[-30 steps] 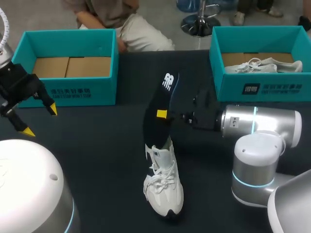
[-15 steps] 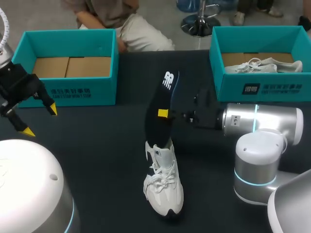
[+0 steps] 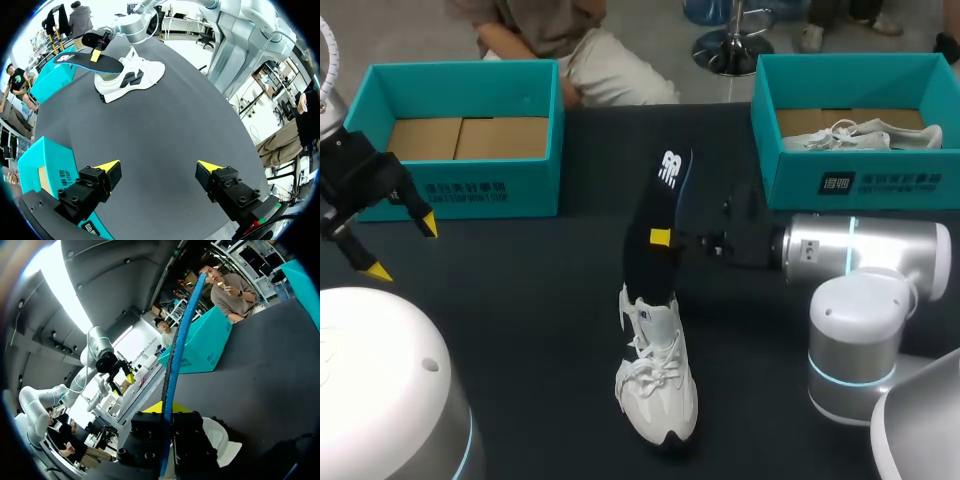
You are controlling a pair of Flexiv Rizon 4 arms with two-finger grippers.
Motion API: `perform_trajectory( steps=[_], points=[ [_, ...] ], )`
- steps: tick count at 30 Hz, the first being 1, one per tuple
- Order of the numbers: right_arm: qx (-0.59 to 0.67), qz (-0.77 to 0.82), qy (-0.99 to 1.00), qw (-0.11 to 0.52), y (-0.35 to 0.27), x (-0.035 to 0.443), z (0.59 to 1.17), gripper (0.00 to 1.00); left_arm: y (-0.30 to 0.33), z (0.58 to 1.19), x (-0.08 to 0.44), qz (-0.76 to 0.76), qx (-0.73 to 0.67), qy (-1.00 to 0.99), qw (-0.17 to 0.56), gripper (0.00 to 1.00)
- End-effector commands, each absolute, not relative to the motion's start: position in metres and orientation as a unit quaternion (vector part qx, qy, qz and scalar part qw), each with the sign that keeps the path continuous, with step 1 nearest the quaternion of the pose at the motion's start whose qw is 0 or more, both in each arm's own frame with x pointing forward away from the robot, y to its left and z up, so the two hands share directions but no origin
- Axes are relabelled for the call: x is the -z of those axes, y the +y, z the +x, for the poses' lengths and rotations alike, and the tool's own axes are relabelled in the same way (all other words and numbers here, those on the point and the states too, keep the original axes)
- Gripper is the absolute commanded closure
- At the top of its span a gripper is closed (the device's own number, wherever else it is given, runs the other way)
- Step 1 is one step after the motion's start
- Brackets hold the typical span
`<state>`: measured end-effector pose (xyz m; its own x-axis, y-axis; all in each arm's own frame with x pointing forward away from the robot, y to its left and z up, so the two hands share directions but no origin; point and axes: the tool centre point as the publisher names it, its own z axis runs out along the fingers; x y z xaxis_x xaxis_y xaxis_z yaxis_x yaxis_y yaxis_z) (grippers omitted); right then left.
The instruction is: Take the shoe out of the shoebox, open the shoe tongue, remove and reinsert the insole, then place the shoe into the shoebox
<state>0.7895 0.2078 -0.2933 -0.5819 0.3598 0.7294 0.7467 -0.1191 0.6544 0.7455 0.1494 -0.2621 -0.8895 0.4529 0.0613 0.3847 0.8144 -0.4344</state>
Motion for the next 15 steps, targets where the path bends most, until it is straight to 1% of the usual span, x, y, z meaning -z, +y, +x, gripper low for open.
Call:
perform_trajectory(
  steps=[1,15],
  points=[
    [0.608,-0.434,-0.646,0.156,0.2072,0.294,0.7851,1.0,0.1497,0.7449,0.2621,-0.221,-0.209,-0.949,0.081,0.0],
    [0.615,-0.429,-0.642,0.159,0.2102,0.3011,0.7817,1.0,0.1497,0.7449,0.2621,-0.221,-0.209,-0.949,0.081,0.0]
  ],
)
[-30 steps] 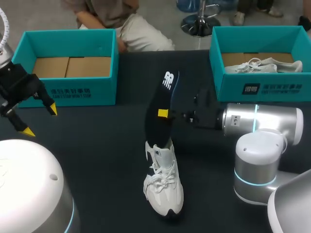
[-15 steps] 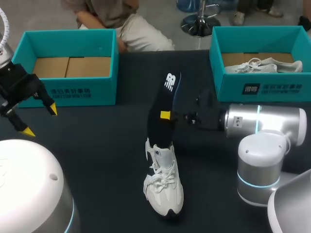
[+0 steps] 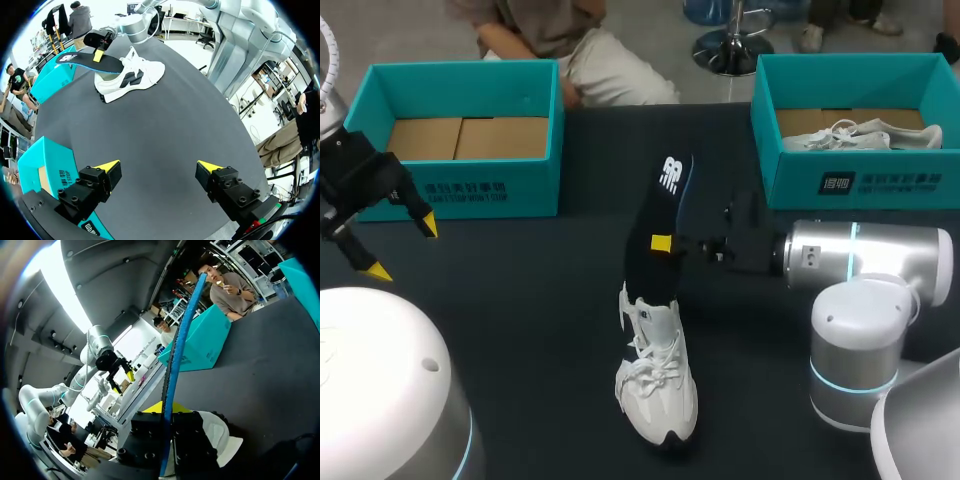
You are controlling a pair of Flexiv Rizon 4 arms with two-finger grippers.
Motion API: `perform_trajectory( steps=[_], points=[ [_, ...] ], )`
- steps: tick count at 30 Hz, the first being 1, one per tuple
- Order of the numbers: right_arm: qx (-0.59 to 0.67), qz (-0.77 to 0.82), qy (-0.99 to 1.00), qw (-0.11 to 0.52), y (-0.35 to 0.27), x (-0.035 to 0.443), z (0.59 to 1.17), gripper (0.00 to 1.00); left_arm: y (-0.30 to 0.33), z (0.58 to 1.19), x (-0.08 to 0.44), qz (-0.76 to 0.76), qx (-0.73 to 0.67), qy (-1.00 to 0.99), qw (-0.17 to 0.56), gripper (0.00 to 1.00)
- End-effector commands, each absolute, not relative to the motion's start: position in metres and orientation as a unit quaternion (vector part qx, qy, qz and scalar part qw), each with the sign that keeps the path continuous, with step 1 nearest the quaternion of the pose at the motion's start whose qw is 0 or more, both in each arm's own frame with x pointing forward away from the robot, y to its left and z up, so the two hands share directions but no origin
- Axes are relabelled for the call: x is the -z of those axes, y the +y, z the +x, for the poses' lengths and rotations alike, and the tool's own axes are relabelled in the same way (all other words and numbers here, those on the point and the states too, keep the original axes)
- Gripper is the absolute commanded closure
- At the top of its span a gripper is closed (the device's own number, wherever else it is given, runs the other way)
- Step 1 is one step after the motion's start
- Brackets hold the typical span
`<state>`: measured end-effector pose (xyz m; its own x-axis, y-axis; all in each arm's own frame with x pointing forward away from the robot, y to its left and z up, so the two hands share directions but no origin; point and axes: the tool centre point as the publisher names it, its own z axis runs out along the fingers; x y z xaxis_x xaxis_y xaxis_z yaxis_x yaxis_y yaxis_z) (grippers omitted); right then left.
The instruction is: Take the shoe out of the shoebox, open the shoe tongue, remove and reinsert the insole, then place the shoe into the shoebox
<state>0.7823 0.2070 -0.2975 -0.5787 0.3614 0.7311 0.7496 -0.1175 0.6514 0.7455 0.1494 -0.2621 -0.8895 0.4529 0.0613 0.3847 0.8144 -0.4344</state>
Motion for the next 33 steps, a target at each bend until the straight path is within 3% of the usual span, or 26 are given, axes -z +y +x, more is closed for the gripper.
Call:
perform_trajectory(
  steps=[1,33],
  points=[
    [0.615,-0.428,-0.642,0.16,0.211,0.302,0.782,1.0,0.15,0.745,0.262,-0.221,-0.209,-0.949,0.081,0.0],
    [0.623,-0.437,-0.623,0.18,0.214,0.338,0.746,1.0,0.15,0.745,0.262,-0.221,-0.209,-0.949,0.081,0.0]
  ],
)
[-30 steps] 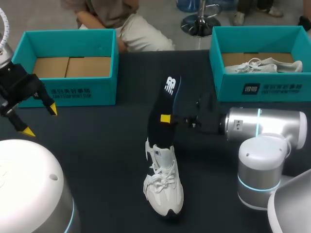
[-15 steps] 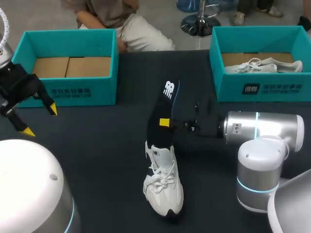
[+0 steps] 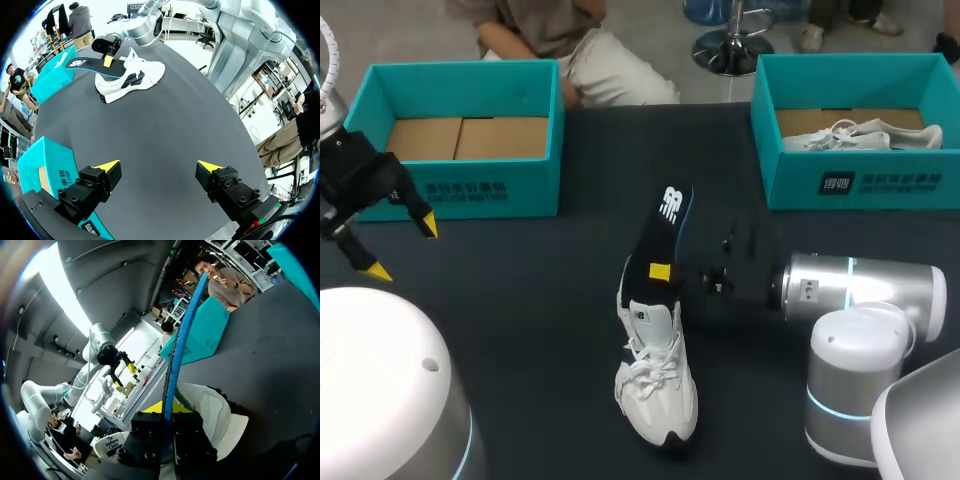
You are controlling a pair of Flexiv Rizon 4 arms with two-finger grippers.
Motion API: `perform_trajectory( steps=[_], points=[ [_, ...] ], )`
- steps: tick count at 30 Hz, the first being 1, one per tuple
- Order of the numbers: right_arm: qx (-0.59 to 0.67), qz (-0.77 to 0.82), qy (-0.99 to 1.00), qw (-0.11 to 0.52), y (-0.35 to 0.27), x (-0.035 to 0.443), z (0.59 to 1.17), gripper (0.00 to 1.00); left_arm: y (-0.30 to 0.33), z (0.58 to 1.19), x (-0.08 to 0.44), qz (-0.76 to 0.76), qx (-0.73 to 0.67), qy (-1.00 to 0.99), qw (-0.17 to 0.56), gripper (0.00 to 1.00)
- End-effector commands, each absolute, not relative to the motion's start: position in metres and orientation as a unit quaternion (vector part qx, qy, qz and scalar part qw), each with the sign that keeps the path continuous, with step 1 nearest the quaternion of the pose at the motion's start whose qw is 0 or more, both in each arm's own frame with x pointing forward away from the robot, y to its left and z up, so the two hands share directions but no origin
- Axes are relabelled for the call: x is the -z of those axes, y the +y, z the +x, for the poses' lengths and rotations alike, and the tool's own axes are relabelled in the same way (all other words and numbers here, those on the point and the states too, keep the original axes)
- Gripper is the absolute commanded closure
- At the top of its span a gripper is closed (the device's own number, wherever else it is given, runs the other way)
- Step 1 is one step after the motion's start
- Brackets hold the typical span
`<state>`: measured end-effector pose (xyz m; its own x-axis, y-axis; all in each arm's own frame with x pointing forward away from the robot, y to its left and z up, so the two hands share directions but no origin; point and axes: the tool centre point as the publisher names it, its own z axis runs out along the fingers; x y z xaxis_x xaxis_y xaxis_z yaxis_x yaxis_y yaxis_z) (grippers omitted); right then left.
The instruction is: Take the shoe out of the shoebox, open the shoe tongue, remove and reinsert the insole, then place the shoe into the shoebox
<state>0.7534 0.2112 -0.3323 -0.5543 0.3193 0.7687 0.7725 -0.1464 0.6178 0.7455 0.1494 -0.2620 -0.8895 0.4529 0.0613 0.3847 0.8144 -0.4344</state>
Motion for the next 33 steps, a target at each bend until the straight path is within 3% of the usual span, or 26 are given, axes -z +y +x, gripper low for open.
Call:
perform_trajectory(
  steps=[1,18,24,26,27,33],
  points=[
    [0.623,-0.438,-0.623,0.18,0.214,0.34,0.745,1.0,0.15,0.745,0.262,-0.221,-0.209,-0.949,0.081,0.0],
    [0.613,-0.443,-0.63,0.177,0.211,0.342,0.741,1.0,0.15,0.745,0.262,-0.221,-0.209,-0.949,0.081,0.0],
    [0.61,-0.441,-0.635,0.175,0.212,0.337,0.744,0.74,0.15,0.745,0.262,-0.221,-0.209,-0.949,0.081,0.0],
    [0.609,-0.439,-0.638,0.174,0.212,0.335,0.746,0.73,0.15,0.745,0.262,-0.221,-0.209,-0.949,0.081,0.0],
    [0.609,-0.438,-0.638,0.173,0.213,0.333,0.747,0.67,0.15,0.745,0.262,-0.221,-0.209,-0.949,0.081,0.0],
    [0.608,-0.433,-0.644,0.169,0.213,0.327,0.753,0.64,0.15,0.745,0.262,-0.221,-0.209,-0.949,0.081,0.0]
  ],
)
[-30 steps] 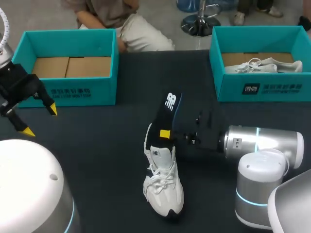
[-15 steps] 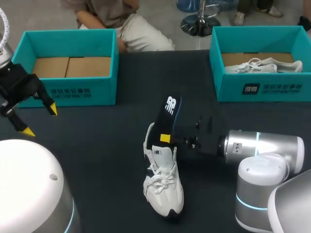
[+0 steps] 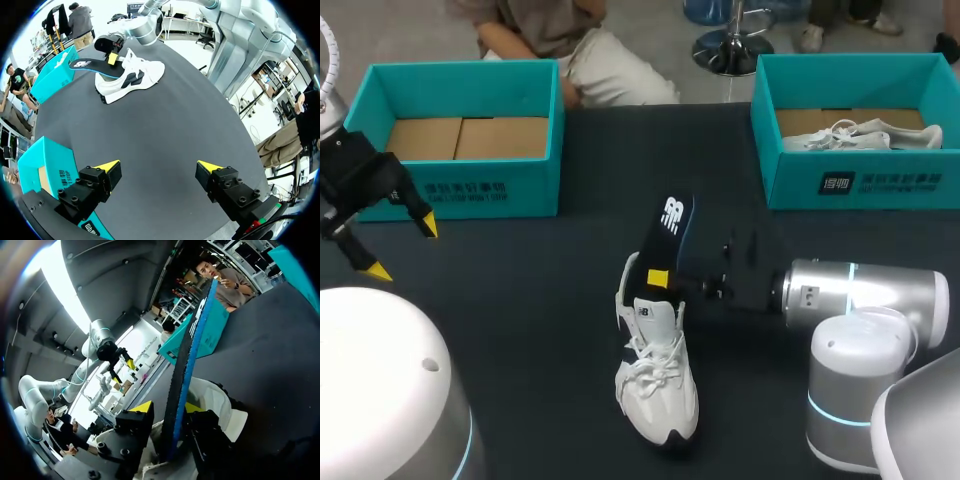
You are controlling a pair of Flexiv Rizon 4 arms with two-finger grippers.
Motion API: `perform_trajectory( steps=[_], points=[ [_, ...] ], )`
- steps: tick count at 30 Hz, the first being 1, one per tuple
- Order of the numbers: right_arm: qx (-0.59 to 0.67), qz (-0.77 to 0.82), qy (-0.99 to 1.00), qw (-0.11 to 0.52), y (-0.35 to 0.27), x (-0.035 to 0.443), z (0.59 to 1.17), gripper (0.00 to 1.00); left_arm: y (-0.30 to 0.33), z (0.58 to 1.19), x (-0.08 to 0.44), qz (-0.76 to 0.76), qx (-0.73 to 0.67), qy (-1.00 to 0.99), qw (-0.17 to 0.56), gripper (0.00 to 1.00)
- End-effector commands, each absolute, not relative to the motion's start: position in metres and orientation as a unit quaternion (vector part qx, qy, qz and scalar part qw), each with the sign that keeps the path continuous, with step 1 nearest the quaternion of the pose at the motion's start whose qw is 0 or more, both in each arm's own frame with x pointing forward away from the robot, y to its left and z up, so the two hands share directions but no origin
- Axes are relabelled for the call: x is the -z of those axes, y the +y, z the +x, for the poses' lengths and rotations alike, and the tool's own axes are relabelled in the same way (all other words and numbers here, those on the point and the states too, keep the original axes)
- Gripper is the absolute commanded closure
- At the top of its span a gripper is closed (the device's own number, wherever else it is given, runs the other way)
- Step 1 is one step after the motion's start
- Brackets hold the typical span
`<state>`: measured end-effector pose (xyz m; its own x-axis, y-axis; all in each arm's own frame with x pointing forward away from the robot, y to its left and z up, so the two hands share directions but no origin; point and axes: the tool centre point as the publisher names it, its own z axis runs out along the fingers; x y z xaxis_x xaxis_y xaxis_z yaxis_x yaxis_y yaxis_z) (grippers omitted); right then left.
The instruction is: Take the shoe out of the shoebox, open the shoe tongue, remove and reinsert the insole, then place the shoe into the shoebox
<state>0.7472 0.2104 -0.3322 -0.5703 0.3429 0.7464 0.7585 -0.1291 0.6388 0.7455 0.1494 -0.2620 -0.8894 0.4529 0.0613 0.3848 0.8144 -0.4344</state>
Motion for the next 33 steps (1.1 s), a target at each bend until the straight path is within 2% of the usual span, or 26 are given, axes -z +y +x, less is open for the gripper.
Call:
perform_trajectory(
  steps=[1,8,11,13,16,18,21,22,33],
  points=[
    [0.607,-0.432,-0.645,0.169,0.213,0.326,0.753,0.65,0.15,0.745,0.262,-0.221,-0.209,-0.949,0.081,0.0],
    [0.605,-0.432,-0.65,0.158,0.206,0.317,0.759,0.65,0.15,0.745,0.262,-0.221,-0.209,-0.949,0.081,0.0],
    [0.603,-0.435,-0.65,0.154,0.202,0.316,0.76,0.62,0.15,0.745,0.262,-0.221,-0.209,-0.949,0.081,0.0],
    [0.604,-0.436,-0.649,0.153,0.2,0.315,0.761,0.57,0.15,0.745,0.262,-0.221,-0.209,-0.949,0.081,0.0],
    [0.603,-0.438,-0.649,0.152,0.199,0.315,0.761,0.58,0.15,0.745,0.262,-0.221,-0.209,-0.949,0.081,0.0],
    [0.603,-0.438,-0.649,0.151,0.199,0.315,0.762,0.69,0.15,0.745,0.262,-0.221,-0.209,-0.949,0.081,0.0],
    [0.603,-0.437,-0.649,0.153,0.199,0.316,0.763,0.97,0.15,0.745,0.262,-0.221,-0.209,-0.949,0.081,0.0],
    [0.603,-0.437,-0.65,0.154,0.2,0.316,0.763,1.0,0.15,0.745,0.262,-0.221,-0.209,-0.949,0.081,0.0],
    [0.601,-0.435,-0.651,0.161,0.202,0.322,0.76,1.0,0.15,0.745,0.262,-0.221,-0.209,-0.949,0.081,0.0]
  ],
)
